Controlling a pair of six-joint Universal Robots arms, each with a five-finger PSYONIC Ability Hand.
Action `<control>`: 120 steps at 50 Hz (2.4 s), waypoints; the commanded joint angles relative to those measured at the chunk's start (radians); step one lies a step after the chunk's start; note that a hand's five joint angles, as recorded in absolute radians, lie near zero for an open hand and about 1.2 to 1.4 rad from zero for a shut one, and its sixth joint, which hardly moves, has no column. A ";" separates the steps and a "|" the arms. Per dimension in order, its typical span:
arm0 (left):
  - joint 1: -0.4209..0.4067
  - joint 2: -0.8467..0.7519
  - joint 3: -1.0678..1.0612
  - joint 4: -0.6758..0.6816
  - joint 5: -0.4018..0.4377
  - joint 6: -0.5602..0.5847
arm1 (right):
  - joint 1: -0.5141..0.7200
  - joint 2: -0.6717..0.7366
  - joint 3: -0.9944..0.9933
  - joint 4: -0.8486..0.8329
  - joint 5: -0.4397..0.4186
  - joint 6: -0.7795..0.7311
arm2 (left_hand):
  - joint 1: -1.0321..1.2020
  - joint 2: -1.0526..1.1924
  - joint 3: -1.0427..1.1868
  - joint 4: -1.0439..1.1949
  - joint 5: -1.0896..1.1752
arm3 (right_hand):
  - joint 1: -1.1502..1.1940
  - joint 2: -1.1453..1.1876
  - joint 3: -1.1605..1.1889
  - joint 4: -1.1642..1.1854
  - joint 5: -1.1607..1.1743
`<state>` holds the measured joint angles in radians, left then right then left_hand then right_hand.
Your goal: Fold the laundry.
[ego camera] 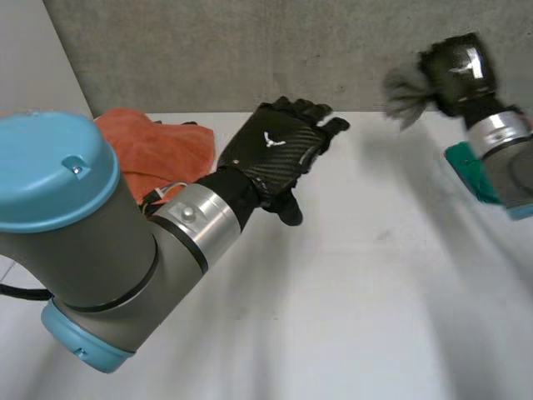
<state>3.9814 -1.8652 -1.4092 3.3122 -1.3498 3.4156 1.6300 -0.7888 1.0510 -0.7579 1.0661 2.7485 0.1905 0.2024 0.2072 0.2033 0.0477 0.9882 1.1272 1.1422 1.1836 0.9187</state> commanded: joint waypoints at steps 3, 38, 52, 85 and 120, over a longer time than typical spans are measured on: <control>-0.024 -0.003 -0.010 0.001 0.081 -0.001 | -0.216 0.246 -0.256 -0.060 -0.060 0.195 | 0.000 -0.012 -0.017 -0.013 -0.032 | 0.408 0.269 0.254 0.213 0.303; -0.028 -0.032 -0.024 0.000 0.078 0.002 | -0.458 0.244 -0.031 0.072 -0.161 0.117 | 0.011 -0.001 -0.005 -0.001 -0.020 | -0.814 -0.953 -0.968 -1.009 -0.919; -0.035 -0.019 -0.014 0.000 0.067 0.001 | -0.593 -0.035 -0.034 0.577 0.297 -0.321 | 0.005 -0.006 -0.011 -0.007 -0.026 | -0.814 -0.953 -0.968 -1.009 -0.919; 0.645 -0.484 0.323 0.004 0.087 0.421 | 0.139 -0.537 0.768 0.394 -0.031 -0.133 | 0.023 0.011 0.006 0.010 -0.009 | -0.814 -0.953 -0.968 -1.009 -0.919; 0.502 -0.296 0.213 0.233 0.021 0.399 | 0.120 -0.628 0.827 0.436 0.086 -0.202 | 1.206 1.194 1.189 1.193 1.174 | -0.814 -0.953 -0.968 -1.009 -0.919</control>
<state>4.5509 -2.3782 -1.0016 3.5001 -1.3255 3.8251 1.7519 -1.3683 1.9078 -0.3370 1.1129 2.5429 1.0386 1.1597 1.1242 1.1889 0.8642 0.2273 0.2112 0.2130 0.2095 0.0417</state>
